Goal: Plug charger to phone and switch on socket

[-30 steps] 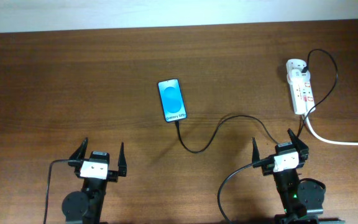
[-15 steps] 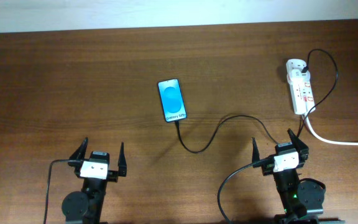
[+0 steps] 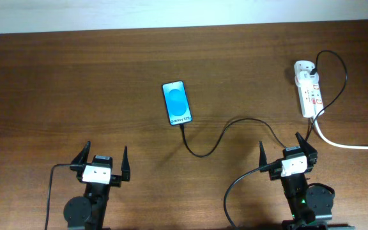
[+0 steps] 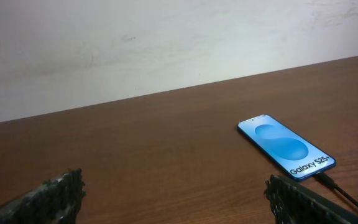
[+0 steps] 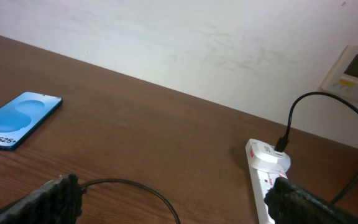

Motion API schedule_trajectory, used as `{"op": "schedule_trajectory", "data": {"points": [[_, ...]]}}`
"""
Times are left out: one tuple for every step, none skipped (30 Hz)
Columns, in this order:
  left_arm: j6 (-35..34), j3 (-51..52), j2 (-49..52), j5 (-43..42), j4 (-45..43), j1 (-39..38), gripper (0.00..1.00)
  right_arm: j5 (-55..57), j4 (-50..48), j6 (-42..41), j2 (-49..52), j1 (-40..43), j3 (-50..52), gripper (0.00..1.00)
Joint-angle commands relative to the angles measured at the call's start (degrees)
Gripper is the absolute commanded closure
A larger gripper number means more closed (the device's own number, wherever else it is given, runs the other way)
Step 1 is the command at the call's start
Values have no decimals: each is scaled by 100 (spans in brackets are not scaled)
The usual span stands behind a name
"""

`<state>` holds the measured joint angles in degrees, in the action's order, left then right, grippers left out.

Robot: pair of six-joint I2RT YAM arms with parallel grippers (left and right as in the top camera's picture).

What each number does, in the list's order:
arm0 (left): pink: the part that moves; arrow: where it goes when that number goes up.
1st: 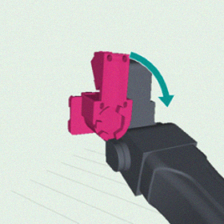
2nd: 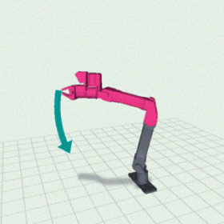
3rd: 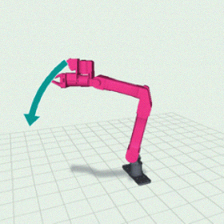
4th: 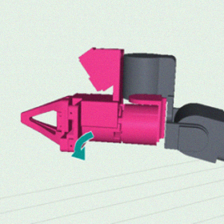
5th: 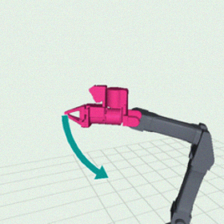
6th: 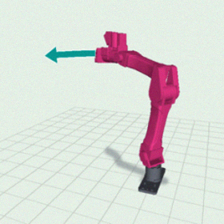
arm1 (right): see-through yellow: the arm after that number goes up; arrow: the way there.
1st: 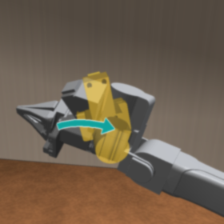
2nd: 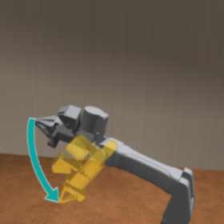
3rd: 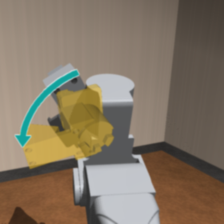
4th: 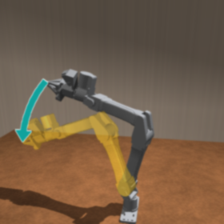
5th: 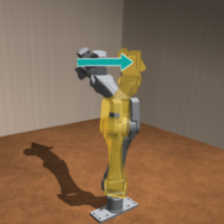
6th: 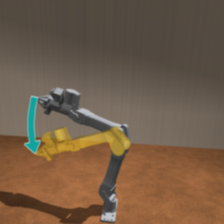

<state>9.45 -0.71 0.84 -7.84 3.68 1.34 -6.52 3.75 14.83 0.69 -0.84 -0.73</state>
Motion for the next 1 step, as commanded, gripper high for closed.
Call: {"op": "schedule_trajectory", "data": {"points": [[72,20,-55,61,28,-17,1,-50,7,-26,-48,-37,42,2]]}}
